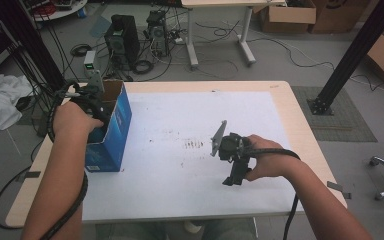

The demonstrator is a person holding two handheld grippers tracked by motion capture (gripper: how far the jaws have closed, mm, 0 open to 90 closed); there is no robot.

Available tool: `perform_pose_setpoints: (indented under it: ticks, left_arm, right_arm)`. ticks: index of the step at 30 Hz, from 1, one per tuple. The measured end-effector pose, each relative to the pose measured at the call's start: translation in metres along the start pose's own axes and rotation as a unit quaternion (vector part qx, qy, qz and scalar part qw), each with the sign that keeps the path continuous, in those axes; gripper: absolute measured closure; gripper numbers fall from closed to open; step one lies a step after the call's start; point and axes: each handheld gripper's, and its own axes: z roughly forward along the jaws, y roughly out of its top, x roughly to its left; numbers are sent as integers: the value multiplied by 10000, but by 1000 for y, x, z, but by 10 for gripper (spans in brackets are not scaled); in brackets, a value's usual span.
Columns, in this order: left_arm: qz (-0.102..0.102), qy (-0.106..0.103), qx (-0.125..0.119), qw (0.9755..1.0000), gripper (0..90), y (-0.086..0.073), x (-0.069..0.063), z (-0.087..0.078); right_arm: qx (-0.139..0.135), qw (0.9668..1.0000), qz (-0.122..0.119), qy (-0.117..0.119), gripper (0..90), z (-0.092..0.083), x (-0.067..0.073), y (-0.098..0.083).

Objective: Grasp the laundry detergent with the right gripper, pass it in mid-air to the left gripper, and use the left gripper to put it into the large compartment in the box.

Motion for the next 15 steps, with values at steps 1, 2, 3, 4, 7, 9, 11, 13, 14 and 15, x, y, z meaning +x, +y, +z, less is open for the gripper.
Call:
perform_pose_setpoints:
  ticks: [1,2,3,4,7,9,11,13,14,15]
  left_arm:
    - [8,0,-22,10000,381,0,0,0]
    - [5,15,-43,10000,380,-1,-1,1]
    - [21,23,-28,10000,380,-1,-1,0]
    - [-10,21,-42,10000,380,-1,-1,0]
    - [12,15,-32,10000,379,-1,-1,0]
    - [-40,17,-52,10000,379,-2,-1,0]
    - [-31,4,-48,10000,379,-2,0,0]
    - [-44,-1,-92,9999,376,-3,1,0]
    - [-31,10,-86,10000,373,-3,2,0]
    - [-35,-4,-104,9999,367,-3,2,-1]
  right_arm:
    - [-5,10000,3,0,0,0,0,0]
    - [-10,10000,2,0,0,0,0,0]
    - [-15,10000,5,-4,0,0,0,0]
    - [-18,10000,4,-12,0,0,1,0]
    - [-16,10000,8,-15,0,-1,1,0]
    - [-20,10000,8,-23,0,-2,1,-1]
    - [-36,10000,19,-34,0,-3,1,-1]
    - [-46,10000,18,-29,0,-4,1,-2]
    - [-45,10000,18,-31,0,-4,1,-2]
    - [-47,10000,20,-28,0,-4,1,-2]
